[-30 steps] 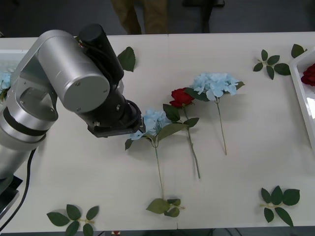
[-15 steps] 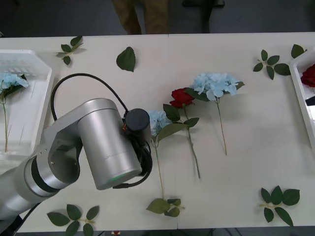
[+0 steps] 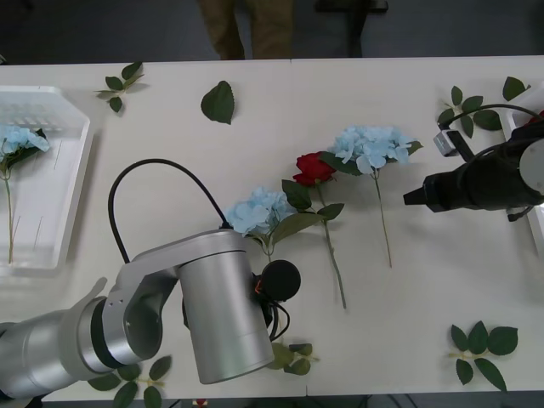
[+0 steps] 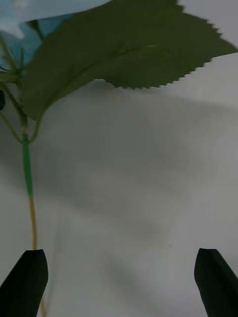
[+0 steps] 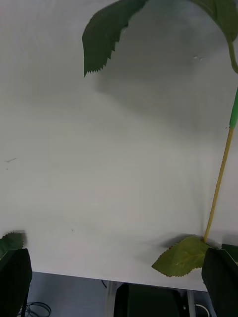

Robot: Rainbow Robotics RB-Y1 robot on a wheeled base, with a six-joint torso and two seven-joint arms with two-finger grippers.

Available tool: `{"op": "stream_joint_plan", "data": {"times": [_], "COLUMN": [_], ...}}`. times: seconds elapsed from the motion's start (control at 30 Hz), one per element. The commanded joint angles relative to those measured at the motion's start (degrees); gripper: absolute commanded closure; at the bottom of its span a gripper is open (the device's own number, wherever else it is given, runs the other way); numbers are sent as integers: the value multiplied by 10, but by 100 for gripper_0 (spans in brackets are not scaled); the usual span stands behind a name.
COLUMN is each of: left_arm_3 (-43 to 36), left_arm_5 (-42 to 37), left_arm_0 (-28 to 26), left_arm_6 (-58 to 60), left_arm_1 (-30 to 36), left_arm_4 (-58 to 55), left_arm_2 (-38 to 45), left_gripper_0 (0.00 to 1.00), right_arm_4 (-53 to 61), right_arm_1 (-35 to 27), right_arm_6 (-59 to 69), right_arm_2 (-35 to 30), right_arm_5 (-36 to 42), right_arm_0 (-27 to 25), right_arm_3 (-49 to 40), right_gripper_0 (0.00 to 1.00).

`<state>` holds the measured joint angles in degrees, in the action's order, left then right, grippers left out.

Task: Place the red flowers into the right box and the blue flowers into the left box. If a person shows an open palm, hand one flower to the person first, then continue sorting.

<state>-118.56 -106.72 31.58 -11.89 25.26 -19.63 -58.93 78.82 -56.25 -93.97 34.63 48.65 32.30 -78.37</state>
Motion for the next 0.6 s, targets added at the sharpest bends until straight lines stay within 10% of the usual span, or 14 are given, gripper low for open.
{"op": "stream_joint_plan", "data": {"times": [0.03, 0.6], "left_arm_3": [54, 231], "left_arm_5": [39, 191], "left_arm_0": [52, 115], "left_arm_6": [70, 89], "left_arm_1": [-38, -73], "left_arm_4": [7, 15], "left_arm_2": [-41, -57], "left_gripper_0": [0, 0], "right_arm_4": [-5, -213], "right_arm_1": [6, 127], "right_arm_6": [56, 223], "right_arm_2": [41, 46], "right_arm_5": [-44, -50], "right_arm_0": [7, 53], "right_arm_3": [-47, -15], "right_gripper_0": [14, 14]}}
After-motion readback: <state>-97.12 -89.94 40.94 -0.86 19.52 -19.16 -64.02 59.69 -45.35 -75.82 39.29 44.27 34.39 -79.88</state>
